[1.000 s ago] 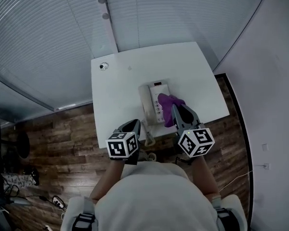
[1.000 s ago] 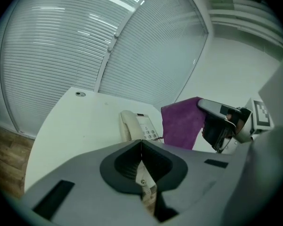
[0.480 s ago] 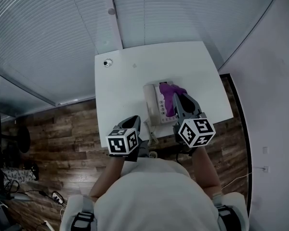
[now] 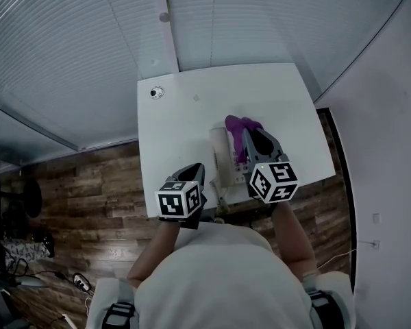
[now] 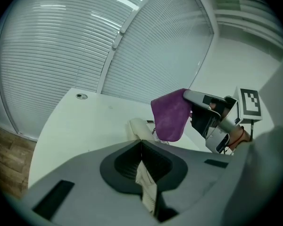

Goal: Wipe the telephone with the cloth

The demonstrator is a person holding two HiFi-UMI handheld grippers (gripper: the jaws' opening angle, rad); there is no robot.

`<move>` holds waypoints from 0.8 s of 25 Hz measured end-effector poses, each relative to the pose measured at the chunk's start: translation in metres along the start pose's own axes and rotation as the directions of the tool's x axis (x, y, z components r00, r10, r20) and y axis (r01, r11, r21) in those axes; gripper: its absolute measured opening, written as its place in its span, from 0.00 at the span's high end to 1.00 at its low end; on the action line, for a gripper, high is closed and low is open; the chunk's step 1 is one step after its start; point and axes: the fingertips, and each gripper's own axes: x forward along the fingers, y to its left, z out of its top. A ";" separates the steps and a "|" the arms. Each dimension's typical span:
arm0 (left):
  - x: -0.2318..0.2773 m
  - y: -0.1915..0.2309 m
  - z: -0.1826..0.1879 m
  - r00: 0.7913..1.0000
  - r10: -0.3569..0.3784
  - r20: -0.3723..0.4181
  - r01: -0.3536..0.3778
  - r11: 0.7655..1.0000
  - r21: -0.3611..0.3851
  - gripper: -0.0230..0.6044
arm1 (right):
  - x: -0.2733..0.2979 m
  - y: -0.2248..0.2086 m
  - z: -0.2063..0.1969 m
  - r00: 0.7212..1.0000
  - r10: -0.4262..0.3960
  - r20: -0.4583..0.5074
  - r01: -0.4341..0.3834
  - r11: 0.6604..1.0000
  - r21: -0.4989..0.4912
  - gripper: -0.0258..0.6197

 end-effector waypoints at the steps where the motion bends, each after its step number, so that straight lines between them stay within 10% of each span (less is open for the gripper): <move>1: 0.001 0.001 0.001 1.000 0.000 -0.001 0.000 1.000 -0.001 0.93 | 0.005 0.001 -0.001 1.000 0.003 -0.006 -0.003 1.000 -0.010 0.89; 20: 0.011 0.029 0.009 1.000 0.019 -0.006 -0.019 0.998 -0.055 0.93 | 0.072 0.026 -0.053 0.978 0.088 -0.189 -0.106 0.990 -0.088 0.89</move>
